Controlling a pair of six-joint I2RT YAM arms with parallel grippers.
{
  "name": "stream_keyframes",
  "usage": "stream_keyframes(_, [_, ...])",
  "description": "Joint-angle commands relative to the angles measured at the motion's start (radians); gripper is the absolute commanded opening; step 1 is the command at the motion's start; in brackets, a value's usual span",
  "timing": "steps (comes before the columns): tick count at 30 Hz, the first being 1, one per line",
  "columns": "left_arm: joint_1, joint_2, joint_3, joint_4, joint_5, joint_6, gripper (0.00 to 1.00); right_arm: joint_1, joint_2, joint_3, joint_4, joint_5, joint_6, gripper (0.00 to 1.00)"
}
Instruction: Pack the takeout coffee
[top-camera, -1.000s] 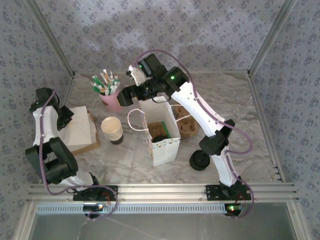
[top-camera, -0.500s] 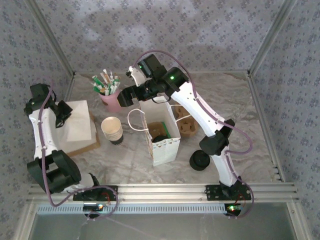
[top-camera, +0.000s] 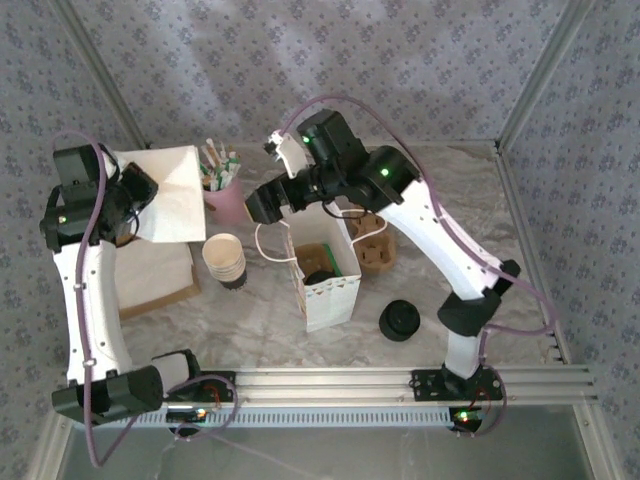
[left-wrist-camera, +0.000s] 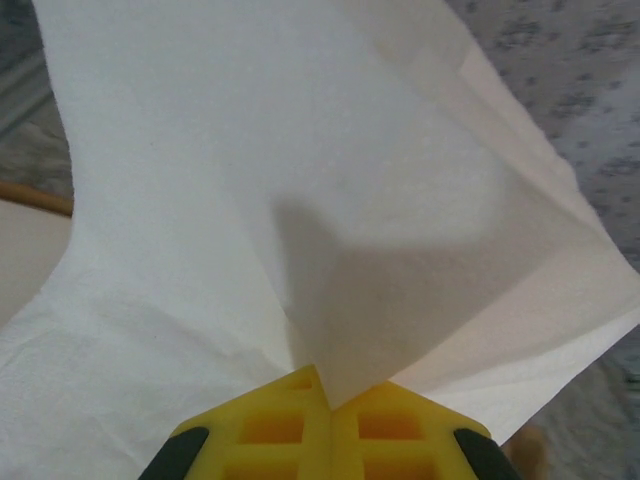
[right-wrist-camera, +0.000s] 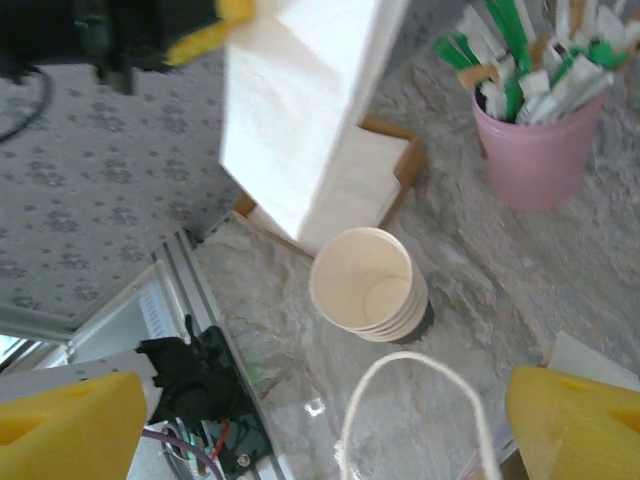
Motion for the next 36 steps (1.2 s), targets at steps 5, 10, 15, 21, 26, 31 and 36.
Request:
stream_keyframes(5, [-0.156, -0.018, 0.086, 0.05, 0.027, -0.201, 0.0, 0.064, -0.128, -0.083, 0.142, 0.029, -0.055, 0.84])
stream_keyframes(10, [-0.282, -0.028, 0.139, 0.071, 0.005, -0.312, 0.0, 0.108, -0.161, -0.093, 0.171, 0.06, -0.085, 0.8])
stream_keyframes(15, [-0.403, -0.001, 0.195, 0.068, 0.024, -0.4, 0.0, 0.122, -0.183, -0.082, 0.164, 0.109, -0.107, 0.79])
stream_keyframes(21, [-0.567, 0.049, 0.258, 0.055, 0.006, -0.446, 0.0, 0.119, -0.214, -0.083, 0.156, 0.164, -0.162, 0.78])
stream_keyframes(26, [-0.667, 0.085, 0.299, 0.064, 0.011, -0.453, 0.0, 0.109, -0.226, -0.09, 0.138, 0.226, -0.222, 0.76])
stream_keyframes(31, [-0.707, 0.104, 0.306, 0.1, 0.069, -0.467, 0.0, 0.056, -0.255, -0.152, 0.148, 0.221, -0.257, 0.78])
stream_keyframes(36, [-0.712, 0.115, 0.3, 0.151, 0.15, -0.49, 0.0, 0.016, -0.299, -0.248, 0.18, 0.185, -0.291, 0.84])
